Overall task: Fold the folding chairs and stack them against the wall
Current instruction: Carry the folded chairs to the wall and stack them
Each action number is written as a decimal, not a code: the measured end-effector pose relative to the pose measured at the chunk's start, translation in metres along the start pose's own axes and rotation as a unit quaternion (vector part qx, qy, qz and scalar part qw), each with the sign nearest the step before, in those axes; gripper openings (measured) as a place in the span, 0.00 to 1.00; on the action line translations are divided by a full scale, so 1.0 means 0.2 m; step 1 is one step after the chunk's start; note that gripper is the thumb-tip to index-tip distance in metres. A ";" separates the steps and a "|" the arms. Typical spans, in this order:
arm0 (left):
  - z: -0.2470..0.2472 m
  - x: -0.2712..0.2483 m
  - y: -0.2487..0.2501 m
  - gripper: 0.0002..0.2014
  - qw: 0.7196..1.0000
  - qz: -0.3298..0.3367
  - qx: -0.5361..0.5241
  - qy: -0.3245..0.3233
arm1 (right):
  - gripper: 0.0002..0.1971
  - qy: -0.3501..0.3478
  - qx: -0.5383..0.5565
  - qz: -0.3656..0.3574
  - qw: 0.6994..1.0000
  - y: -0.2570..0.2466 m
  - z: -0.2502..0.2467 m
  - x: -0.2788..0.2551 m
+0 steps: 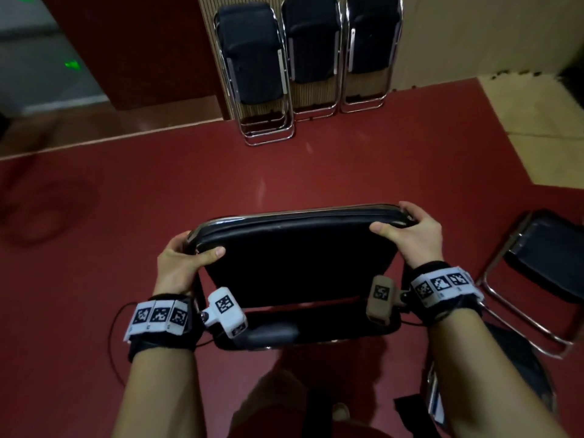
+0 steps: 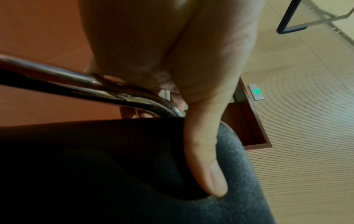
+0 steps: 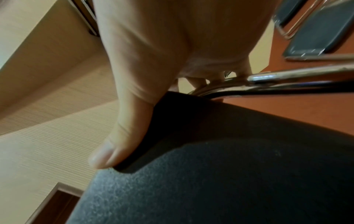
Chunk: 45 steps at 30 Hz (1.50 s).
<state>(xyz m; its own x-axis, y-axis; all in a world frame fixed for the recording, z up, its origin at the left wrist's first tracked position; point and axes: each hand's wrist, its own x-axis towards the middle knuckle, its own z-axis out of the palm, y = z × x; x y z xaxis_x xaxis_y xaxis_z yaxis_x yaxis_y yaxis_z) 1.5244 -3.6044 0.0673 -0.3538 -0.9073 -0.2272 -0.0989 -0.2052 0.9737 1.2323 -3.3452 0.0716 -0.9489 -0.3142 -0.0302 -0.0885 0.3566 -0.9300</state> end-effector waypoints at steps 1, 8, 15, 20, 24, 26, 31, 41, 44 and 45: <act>0.07 0.11 0.01 0.23 1.000 0.003 -0.001 -0.004 | 0.40 -0.001 -0.001 -0.005 1.000 -0.02 0.04 0.12; 0.58 1.06 0.19 0.31 0.999 0.015 0.005 -0.037 | 0.37 0.046 0.005 -0.002 0.999 -0.15 0.33 0.98; 1.06 1.75 0.46 0.32 0.994 0.041 0.027 -0.101 | 0.35 0.077 0.003 0.004 0.997 -0.27 0.45 1.56; 1.49 2.25 0.59 0.32 0.993 0.043 0.021 -0.106 | 0.33 0.101 0.011 0.006 0.995 -0.32 0.55 2.17; 1.93 2.65 0.65 0.36 0.995 0.028 0.022 -0.097 | 0.31 0.105 0.036 0.018 0.994 -0.31 0.60 2.78; 2.13 2.81 0.68 0.34 0.996 0.022 0.023 -0.089 | 0.32 0.093 0.035 0.024 0.995 -0.31 0.60 3.05; 2.58 3.21 0.79 0.35 0.997 0.007 0.022 -0.074 | 0.32 0.079 0.038 0.030 0.996 -0.41 0.61 3.72; 3.31 4.12 0.91 0.31 0.996 0.006 0.005 -0.088 | 0.34 0.087 0.029 0.019 0.996 -0.51 0.86 4.90; 3.52 4.47 0.97 0.35 0.995 -0.004 0.009 -0.102 | 0.34 0.087 0.023 0.031 0.995 -0.53 0.96 5.26; 3.57 4.54 0.99 0.37 0.995 -0.006 0.008 -0.097 | 0.34 0.091 0.020 0.034 0.995 -0.54 0.99 5.33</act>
<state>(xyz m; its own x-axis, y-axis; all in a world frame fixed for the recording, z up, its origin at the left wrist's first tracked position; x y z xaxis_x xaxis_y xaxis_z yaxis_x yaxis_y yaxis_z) 0.5195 -4.2077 0.0416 -0.5258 -0.8161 -0.2399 -0.1193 -0.2084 0.9707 0.2900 -3.8931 0.0682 -0.9917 -0.1249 -0.0297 -0.0140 0.3346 -0.9423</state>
